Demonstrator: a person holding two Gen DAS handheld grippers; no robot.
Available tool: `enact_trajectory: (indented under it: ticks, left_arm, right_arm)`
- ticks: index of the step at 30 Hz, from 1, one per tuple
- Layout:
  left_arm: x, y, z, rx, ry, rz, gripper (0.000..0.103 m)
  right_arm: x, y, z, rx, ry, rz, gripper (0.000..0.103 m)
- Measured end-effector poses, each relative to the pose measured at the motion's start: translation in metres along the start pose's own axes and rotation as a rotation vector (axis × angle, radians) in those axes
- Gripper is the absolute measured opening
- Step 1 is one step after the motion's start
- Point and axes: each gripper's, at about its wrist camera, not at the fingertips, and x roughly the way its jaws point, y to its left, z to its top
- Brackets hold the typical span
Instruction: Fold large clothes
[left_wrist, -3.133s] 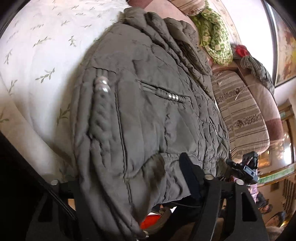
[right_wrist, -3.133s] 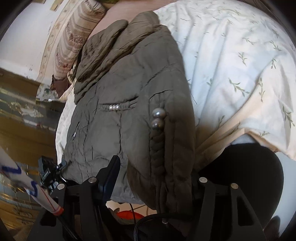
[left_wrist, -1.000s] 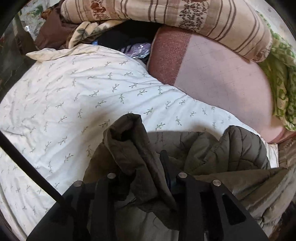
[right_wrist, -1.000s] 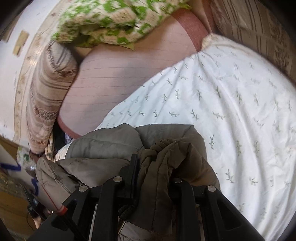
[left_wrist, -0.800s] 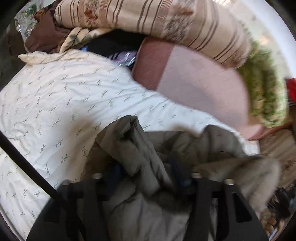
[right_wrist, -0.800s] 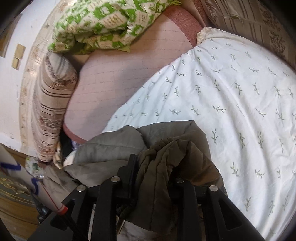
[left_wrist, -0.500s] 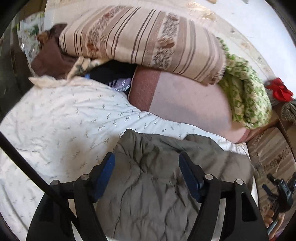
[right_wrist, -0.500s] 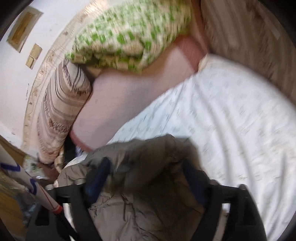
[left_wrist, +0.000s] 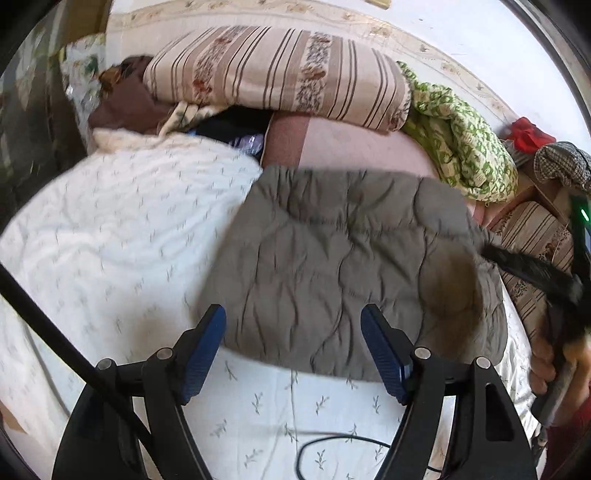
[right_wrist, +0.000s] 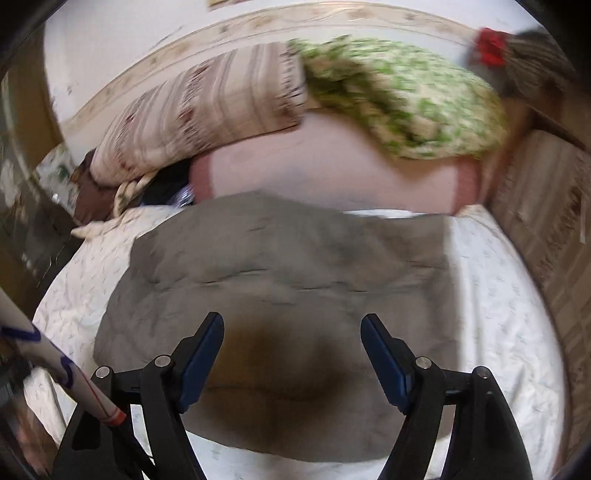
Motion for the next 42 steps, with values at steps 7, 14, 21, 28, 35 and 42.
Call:
enact_trajectory:
  ticks: [7,14,21,28,35,42]
  left_arm:
    - [0.039,0.018,-0.005,-0.032,0.0,0.037,0.075]
    - [0.06,0.04,-0.011,-0.045,-0.038,0.076,0.075]
    - [0.06,0.044,-0.01,0.019,-0.079,0.079,0.075]
    - [0.06,0.052,-0.013,0.0,-0.06,0.071,0.075]
    - [0.058,0.058,-0.013,-0.019,-0.066,0.078,0.075]
    - [0.066,0.059,-0.014,-0.014,-0.038,0.065,0.075]
  right_arm:
    - [0.106,0.047,0.02,-0.003,0.054,-0.121,0.081]
    - [0.203,0.018,0.054,0.052,0.117,-0.234,0.095]
    - [0.266,-0.003,0.075,0.068,0.106,-0.353,0.1]
    - [0.261,0.003,0.086,0.039,0.145,-0.375,0.098]
    - [0.183,0.066,0.096,-0.032,0.034,-0.254,0.094]
    - [0.231,0.144,0.072,-0.085,0.143,-0.089,0.093]
